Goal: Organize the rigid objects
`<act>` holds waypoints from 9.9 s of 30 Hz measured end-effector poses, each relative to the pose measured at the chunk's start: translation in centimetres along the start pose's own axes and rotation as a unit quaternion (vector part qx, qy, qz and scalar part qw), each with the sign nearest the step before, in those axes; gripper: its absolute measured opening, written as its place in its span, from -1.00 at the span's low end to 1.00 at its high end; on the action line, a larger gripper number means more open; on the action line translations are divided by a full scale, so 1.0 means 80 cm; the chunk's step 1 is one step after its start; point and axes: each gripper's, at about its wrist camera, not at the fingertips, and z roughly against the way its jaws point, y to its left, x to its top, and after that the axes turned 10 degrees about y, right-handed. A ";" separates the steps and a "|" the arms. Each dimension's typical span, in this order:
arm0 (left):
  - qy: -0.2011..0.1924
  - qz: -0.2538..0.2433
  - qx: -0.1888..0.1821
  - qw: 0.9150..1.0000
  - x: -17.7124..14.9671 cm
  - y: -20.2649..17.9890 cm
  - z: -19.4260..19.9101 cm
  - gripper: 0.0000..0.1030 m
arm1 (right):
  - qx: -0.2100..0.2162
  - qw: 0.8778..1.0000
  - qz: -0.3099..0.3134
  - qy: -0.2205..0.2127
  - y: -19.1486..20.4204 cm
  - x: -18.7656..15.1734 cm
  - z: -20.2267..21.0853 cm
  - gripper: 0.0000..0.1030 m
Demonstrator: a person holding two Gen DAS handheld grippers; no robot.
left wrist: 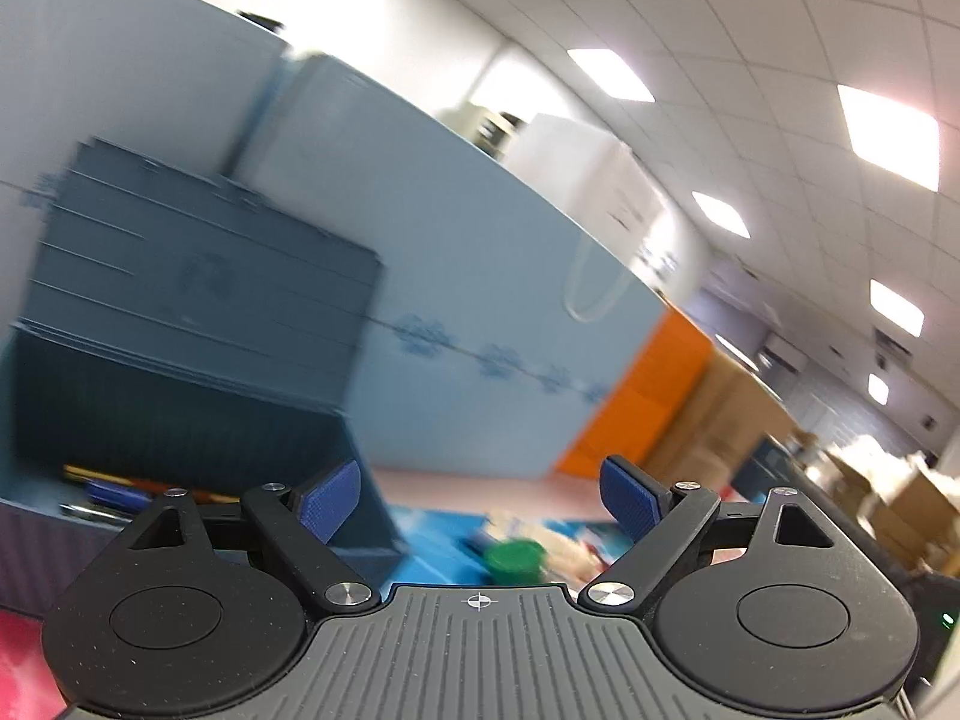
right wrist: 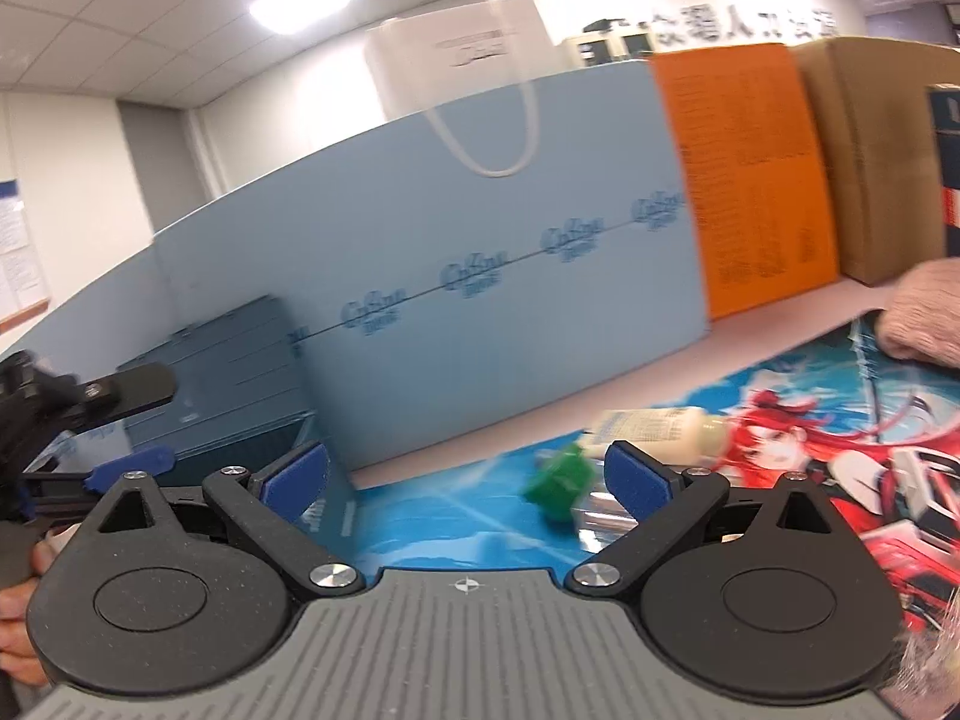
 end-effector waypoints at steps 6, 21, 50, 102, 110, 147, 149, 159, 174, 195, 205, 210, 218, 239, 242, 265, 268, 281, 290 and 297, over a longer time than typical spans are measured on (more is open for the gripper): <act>0.025 -0.030 -0.004 0.999 -0.011 -0.015 -0.010 0.75 | -0.048 0.999 -0.025 -0.006 -0.042 -0.008 0.013 0.93; 0.116 -0.059 -0.049 0.990 -0.051 -0.041 -0.075 0.76 | -0.135 0.989 0.002 0.052 -0.091 -0.035 -0.017 0.93; 0.156 -0.038 -0.037 0.986 -0.058 -0.020 -0.100 0.75 | -0.025 0.969 0.159 0.188 -0.053 -0.043 -0.047 0.50; -0.061 0.036 -0.088 0.994 0.024 0.055 0.033 -0.77 | 0.121 0.950 0.287 -0.006 0.189 0.017 -0.043 -0.59; -0.141 0.013 0.031 0.989 0.031 0.076 0.058 -0.78 | 0.164 0.944 0.286 -0.015 0.236 0.017 -0.100 -0.58; 0.026 -0.140 0.162 0.976 -0.001 0.079 -0.027 -0.35 | 0.139 0.985 0.091 0.048 0.173 0.016 -0.128 -0.25; 0.030 -0.117 0.146 0.982 -0.001 0.084 -0.027 0.09 | 0.139 0.985 0.086 0.049 0.170 0.016 -0.128 -0.18; 0.024 -0.062 0.110 0.992 0.005 0.096 -0.020 0.63 | 0.139 0.988 0.061 0.036 0.157 0.020 -0.117 -0.01; -0.011 0.004 0.096 0.995 0.017 0.106 -0.003 0.86 | 0.150 0.989 0.014 0.002 0.129 0.028 -0.082 0.69; -0.039 0.024 0.064 0.997 0.018 0.076 0.008 0.94 | -0.009 0.999 -0.015 -0.029 0.018 0.003 -0.020 1.00; 0.025 -0.031 0.001 0.999 0.004 0.016 -0.016 0.94 | -0.085 0.995 0.041 -0.021 -0.050 -0.016 -0.002 1.00; 0.059 -0.077 -0.024 0.995 -0.010 -0.021 -0.036 0.94 | -0.113 0.992 0.053 -0.012 -0.071 -0.021 -0.007 1.00; 0.130 -0.065 -0.041 0.989 -0.013 -0.050 -0.089 0.94 | -0.106 0.991 0.081 0.016 -0.090 -0.020 -0.019 1.00; 0.233 0.051 -0.078 0.968 -0.052 -0.057 -0.232 0.93 | -0.035 0.969 0.215 0.118 -0.101 -0.006 -0.075 1.00; 0.232 0.055 -0.082 0.968 -0.057 -0.056 -0.238 0.91 | -0.018 0.966 0.224 0.127 -0.102 -0.003 -0.084 1.00; 0.239 0.051 -0.074 0.967 -0.068 -0.055 -0.244 0.90 | 0.063 0.955 0.209 0.202 -0.097 0.010 -0.101 0.64; 0.241 0.042 -0.072 0.967 -0.069 -0.058 -0.244 0.90 | 0.047 0.952 0.219 0.208 -0.089 0.009 -0.111 0.59; 0.251 0.034 -0.075 0.965 -0.072 -0.060 -0.237 0.90 | 0.029 0.958 0.222 0.178 -0.083 0.001 -0.100 -0.32; 0.228 0.027 -0.094 0.969 -0.067 -0.060 -0.198 0.90 | 0.054 0.967 0.216 0.123 -0.059 -0.002 -0.057 -0.32; 0.195 0.024 -0.110 0.974 -0.061 -0.058 -0.157 0.87 | 0.045 0.964 0.246 0.087 -0.023 -0.002 -0.031 -0.32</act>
